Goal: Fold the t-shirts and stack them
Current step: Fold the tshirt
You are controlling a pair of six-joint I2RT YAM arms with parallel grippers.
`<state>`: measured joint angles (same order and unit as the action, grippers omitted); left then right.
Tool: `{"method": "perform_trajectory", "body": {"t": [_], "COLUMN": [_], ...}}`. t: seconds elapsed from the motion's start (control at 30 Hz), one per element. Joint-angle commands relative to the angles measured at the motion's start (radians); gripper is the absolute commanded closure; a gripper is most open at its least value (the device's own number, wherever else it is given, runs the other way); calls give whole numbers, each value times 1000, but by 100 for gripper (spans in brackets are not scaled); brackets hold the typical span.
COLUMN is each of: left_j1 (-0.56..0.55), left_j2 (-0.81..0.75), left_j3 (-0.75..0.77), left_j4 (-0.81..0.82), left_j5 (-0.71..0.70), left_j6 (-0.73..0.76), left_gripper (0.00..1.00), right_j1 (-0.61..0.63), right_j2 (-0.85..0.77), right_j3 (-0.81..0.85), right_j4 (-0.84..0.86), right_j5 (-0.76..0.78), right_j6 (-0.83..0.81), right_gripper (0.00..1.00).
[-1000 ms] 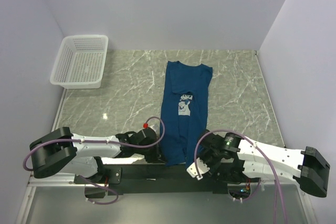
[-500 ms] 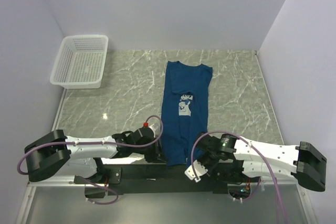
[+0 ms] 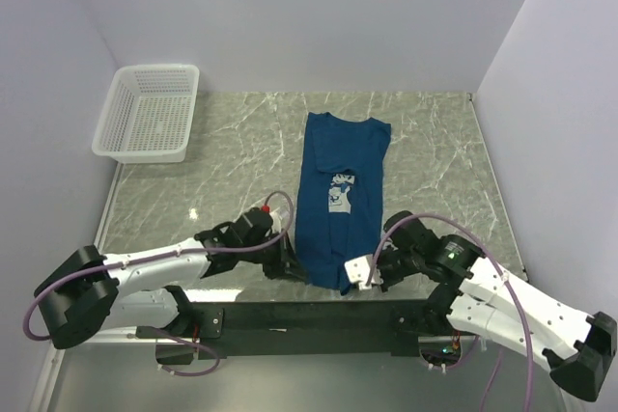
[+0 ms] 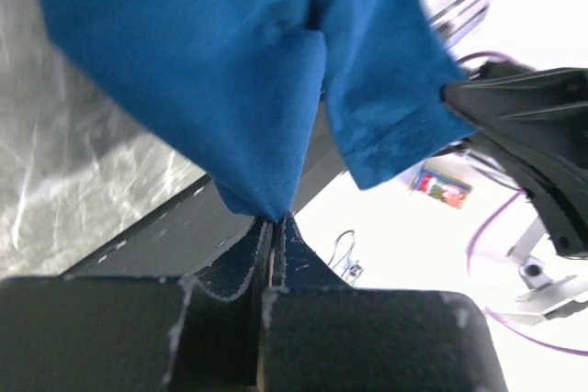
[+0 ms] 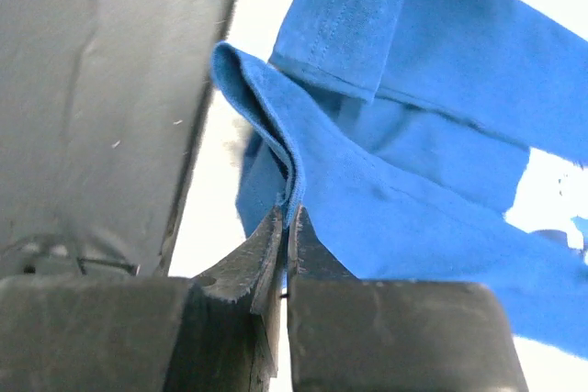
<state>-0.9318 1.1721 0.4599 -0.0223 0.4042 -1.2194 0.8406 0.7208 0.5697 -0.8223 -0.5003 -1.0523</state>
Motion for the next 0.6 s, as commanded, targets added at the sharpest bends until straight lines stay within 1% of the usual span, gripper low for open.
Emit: {"method": "perform_trajectory", "body": {"t": [0.0, 0.07, 0.1, 0.13, 0.2, 0.23, 0.3, 0.33, 0.37, 0.4, 0.47, 0.5, 0.57], "left_j1": [69, 126, 146, 183, 221, 252, 281, 313, 329, 344, 386, 398, 425], "left_j2": [-9, 4, 32, 49, 122, 150, 231, 262, 290, 354, 423, 482, 541], "left_j3": [83, 132, 149, 181, 221, 264, 310, 353, 373, 416, 463, 486, 568], "left_j4": [-25, -28, -25, -10, 1, 8, 16, 42, 68, 79, 113, 126, 137], "left_j5": [82, 113, 122, 134, 163, 173, 185, 191, 197, 214, 238, 251, 277], "left_j6": [93, 127, 136, 155, 172, 187, 201, 207, 207, 205, 205, 202, 202], "left_gripper": [100, 100, 100, 100, 100, 100, 100, 100, 100, 100, 100, 100, 100], "right_j1": [-82, -145, -238, -286, -378, -450, -512, -556, -570, -584, -613, -618, -636], "right_j2": [-6, 8, 40, 60, 129, 158, 248, 278, 307, 363, 451, 480, 556], "right_j3": [50, 76, 88, 120, 150, 188, 228, 266, 283, 298, 350, 367, 418], "right_j4": [64, 151, 163, 172, 230, 235, 253, 255, 270, 276, 294, 298, 319], "right_j5": [1, 45, 39, -1, -15, -45, -56, -63, -63, -66, -63, -63, -54], "right_j6": [152, 259, 264, 270, 328, 327, 347, 348, 360, 364, 377, 380, 397], "right_gripper": [100, 100, 100, 100, 100, 100, 100, 100, 100, 100, 100, 100, 100]}}
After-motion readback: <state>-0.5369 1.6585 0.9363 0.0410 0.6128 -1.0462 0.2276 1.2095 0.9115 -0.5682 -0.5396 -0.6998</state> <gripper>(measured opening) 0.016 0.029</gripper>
